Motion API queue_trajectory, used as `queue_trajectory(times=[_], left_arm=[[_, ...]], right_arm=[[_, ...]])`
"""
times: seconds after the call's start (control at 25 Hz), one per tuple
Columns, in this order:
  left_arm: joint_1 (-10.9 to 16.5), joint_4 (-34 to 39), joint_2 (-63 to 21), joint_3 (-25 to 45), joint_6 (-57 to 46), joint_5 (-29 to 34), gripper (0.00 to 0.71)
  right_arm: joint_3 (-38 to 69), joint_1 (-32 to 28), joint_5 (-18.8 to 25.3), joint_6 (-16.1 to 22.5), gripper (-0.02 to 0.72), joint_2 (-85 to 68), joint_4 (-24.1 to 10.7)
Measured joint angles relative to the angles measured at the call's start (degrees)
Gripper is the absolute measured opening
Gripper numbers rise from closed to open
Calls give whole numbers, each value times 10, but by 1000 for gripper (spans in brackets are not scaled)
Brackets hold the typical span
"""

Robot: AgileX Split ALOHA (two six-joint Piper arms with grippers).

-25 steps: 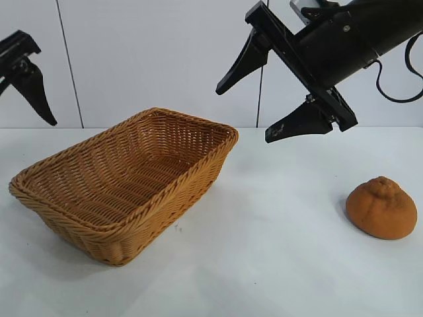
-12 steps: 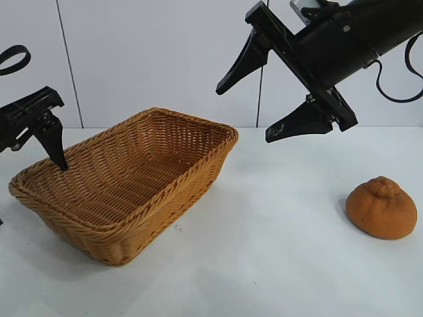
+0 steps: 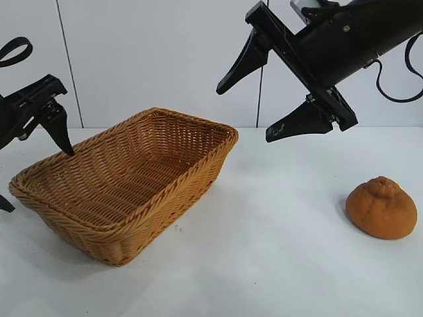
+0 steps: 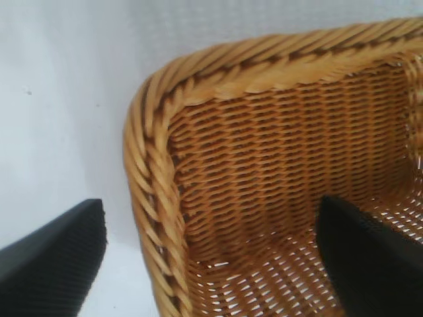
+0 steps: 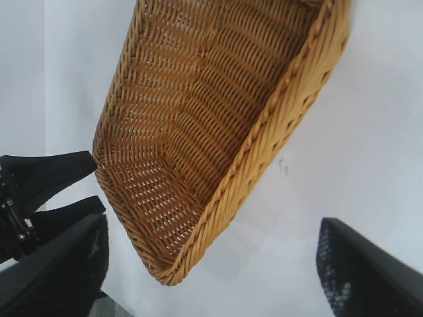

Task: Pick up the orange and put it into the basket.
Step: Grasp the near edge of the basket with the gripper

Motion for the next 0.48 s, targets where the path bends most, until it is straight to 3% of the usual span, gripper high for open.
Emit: queue_trajectory(times=[0.48], left_arm=[[0,0,0,-7,0,-10,615]], right_arm=[[0,0,0,0,588,0,0]])
